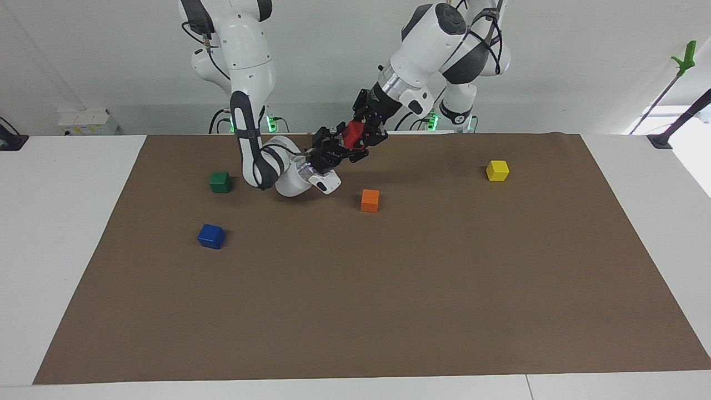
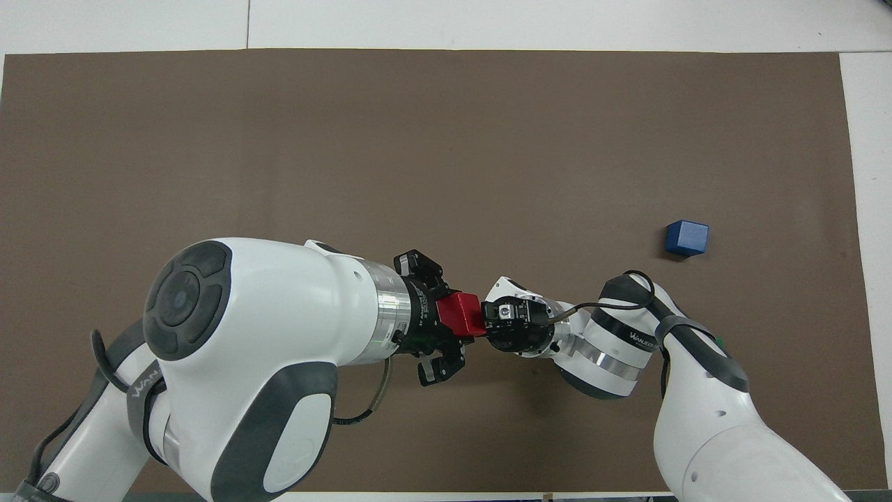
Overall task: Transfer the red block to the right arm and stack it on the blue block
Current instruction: 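Close the right gripper on the red cube held by the left gripper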
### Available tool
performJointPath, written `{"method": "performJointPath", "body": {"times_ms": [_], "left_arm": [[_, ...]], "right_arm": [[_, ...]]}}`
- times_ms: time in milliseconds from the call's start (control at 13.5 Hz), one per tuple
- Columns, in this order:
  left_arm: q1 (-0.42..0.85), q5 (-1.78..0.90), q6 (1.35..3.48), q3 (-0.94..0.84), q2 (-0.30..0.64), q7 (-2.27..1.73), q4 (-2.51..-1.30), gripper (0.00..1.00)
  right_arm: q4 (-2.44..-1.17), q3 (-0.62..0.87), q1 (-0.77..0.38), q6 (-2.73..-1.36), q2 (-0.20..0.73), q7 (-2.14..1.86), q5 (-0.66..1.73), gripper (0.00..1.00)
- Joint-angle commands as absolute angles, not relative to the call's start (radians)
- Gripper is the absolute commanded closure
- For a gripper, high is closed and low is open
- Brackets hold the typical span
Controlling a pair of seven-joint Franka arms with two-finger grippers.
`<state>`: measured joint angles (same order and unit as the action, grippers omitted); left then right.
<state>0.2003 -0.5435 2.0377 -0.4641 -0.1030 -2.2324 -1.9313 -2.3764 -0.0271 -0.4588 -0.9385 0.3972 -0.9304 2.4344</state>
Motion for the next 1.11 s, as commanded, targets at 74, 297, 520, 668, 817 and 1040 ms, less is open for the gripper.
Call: {"method": "performJointPath", "body": {"times_ms": [74, 297, 520, 668, 817, 1040], "left_arm": [[0.227, -0.572, 2.059, -0.453, -0.144, -2.241, -1.971, 1.0], [0.23, -0.603, 2.063, -0.451, -0.144, -2.223, -1.971, 1.0], [0.229, -0.609, 2.06, -0.449, -0.146, -2.198, -1.977, 1.0], [0.229, -0.609, 2.059, -0.449, -0.15, -2.197, -1.98, 1.0], [0.229, -0.609, 2.059, -0.449, -0.15, -2.197, -1.98, 1.0], [0.227, -0.609, 2.057, -0.449, -0.15, -2.197, -1.98, 1.0]], "right_arm": [[-2.372, -0.026, -0.44, -0.934, 0.405, -0.868, 2.456, 0.0], [-2.372, -0.026, -0.446, -0.98, 0.407, -0.885, 2.457, 0.08], [-2.384, -0.025, -0.448, -0.982, 0.399, -0.896, 2.456, 0.45], [-2.398, -0.026, -0.446, -0.976, 0.384, -0.89, 2.453, 0.88], [-2.408, -0.026, -0.446, -0.98, 0.361, -0.847, 2.448, 1.0], [-2.407, -0.028, -0.445, -0.991, 0.354, -0.83, 2.439, 1.0]]}}
